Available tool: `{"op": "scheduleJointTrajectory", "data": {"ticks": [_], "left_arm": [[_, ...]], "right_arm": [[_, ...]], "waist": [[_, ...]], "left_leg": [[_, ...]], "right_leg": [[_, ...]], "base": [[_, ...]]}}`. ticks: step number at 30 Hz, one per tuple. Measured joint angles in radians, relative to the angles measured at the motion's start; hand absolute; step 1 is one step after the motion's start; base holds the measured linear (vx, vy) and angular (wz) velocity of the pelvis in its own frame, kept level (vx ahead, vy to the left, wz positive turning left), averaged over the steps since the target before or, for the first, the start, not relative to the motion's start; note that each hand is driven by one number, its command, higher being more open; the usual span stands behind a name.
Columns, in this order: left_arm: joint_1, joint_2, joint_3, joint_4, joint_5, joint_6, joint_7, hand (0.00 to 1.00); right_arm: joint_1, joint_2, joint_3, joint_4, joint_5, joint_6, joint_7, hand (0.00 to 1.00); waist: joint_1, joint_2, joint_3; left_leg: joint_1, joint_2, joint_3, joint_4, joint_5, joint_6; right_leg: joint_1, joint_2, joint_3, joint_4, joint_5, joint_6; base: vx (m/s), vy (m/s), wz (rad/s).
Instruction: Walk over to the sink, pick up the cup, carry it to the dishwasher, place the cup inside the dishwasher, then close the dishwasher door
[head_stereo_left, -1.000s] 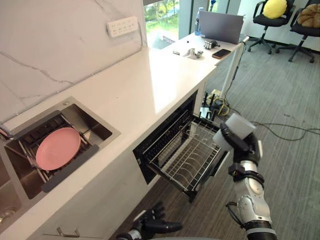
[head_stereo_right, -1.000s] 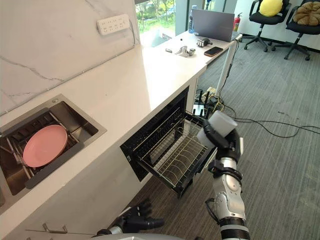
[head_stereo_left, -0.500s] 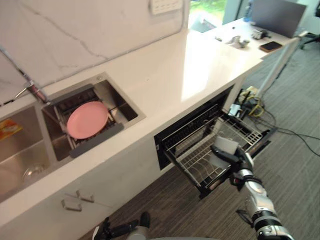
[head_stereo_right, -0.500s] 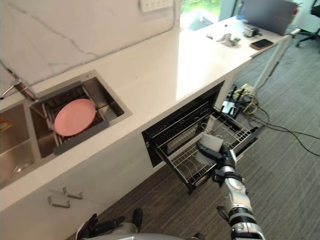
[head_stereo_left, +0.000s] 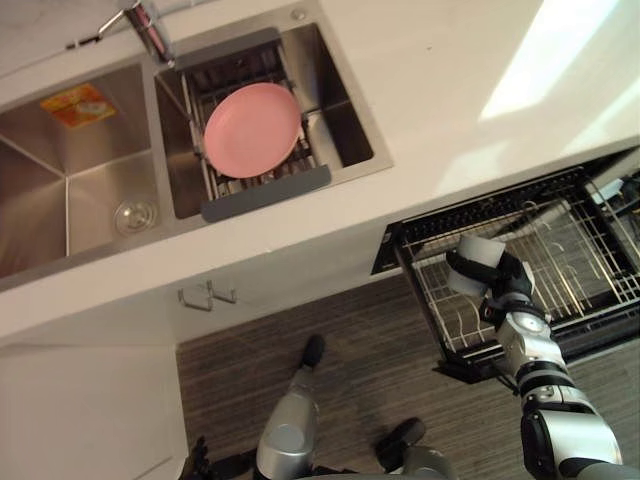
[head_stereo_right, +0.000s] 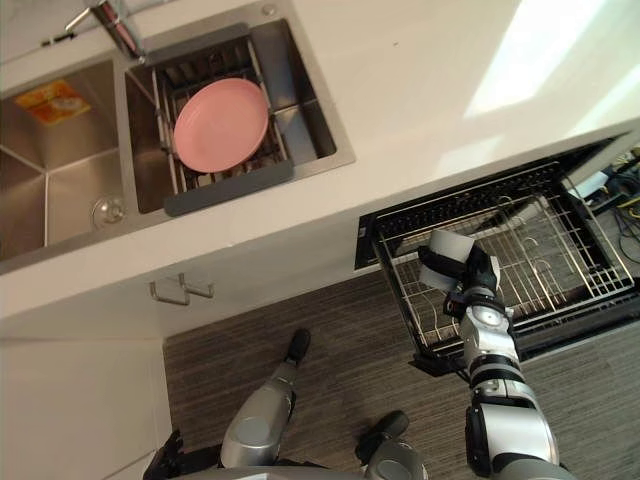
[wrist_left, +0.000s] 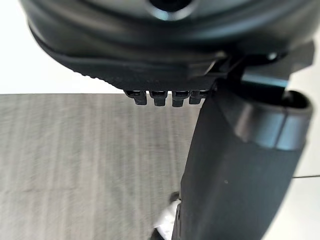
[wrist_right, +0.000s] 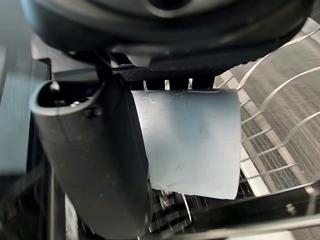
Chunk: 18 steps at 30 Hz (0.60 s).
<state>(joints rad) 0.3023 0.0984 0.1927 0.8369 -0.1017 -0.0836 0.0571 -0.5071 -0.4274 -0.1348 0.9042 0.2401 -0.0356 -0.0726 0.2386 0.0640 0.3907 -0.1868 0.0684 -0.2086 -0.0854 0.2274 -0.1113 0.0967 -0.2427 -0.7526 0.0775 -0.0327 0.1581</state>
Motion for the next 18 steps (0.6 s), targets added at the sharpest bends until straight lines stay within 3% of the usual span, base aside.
{"op": "scheduleJointTrajectory", "data": {"ticks": [3, 4, 10, 14, 18], "left_arm": [[-0.001, -0.001, -0.010, -0.012, 0.022, -0.012, -0.011, 1.00], [-0.001, 0.006, -0.024, -0.023, 0.051, -0.028, -0.011, 1.00], [-0.008, 0.046, -0.086, -0.047, 0.052, -0.043, -0.002, 1.00], [-0.008, 0.054, -0.094, -0.049, 0.084, -0.055, 0.031, 1.00], [-0.008, 0.056, -0.094, -0.054, 0.080, -0.051, 0.032, 1.00]], "right_arm": [[-0.037, -0.003, 0.056, 0.004, -0.045, 0.019, 0.037, 0.00], [-0.049, -0.005, 0.082, 0.007, -0.069, 0.027, 0.053, 1.00], [-0.104, -0.045, 0.146, 0.078, -0.128, 0.100, 0.059, 1.00], [-0.103, -0.045, 0.146, 0.119, -0.190, 0.149, 0.048, 1.00], [-0.103, -0.045, 0.150, 0.112, -0.272, 0.154, 0.045, 1.00]], "waist": [[0.010, -0.013, 0.008], [0.018, -0.017, 0.012], [0.043, -0.046, 0.028], [0.054, -0.048, 0.029], [0.060, -0.049, 0.030]], "left_leg": [[-0.001, -0.003, -0.001, 0.000, 0.001, 0.000], [-0.004, -0.004, -0.002, 0.000, 0.002, 0.000], [-0.029, -0.013, -0.019, 0.017, 0.002, 0.000], [-0.028, -0.016, -0.025, 0.017, 0.000, 0.006], [-0.008, -0.007, 0.004, 0.020, -0.015, 0.029]], "right_leg": [[0.006, -0.004, 0.001, -0.009, 0.000, 0.001], [0.004, -0.004, 0.001, -0.009, -0.004, 0.005], [-0.011, -0.010, -0.004, 0.014, -0.021, 0.012], [-0.011, -0.015, -0.004, 0.031, -0.028, 0.012], [-0.012, -0.022, 0.027, 0.045, -0.031, 0.018]], "base": [[-0.03, 0.050, 0.11], [-0.06, 0.071, 0.03], [-0.07, 0.050, 0.06], [-0.05, 0.035, 0.06], [-0.06, 0.026, -0.14]]}}
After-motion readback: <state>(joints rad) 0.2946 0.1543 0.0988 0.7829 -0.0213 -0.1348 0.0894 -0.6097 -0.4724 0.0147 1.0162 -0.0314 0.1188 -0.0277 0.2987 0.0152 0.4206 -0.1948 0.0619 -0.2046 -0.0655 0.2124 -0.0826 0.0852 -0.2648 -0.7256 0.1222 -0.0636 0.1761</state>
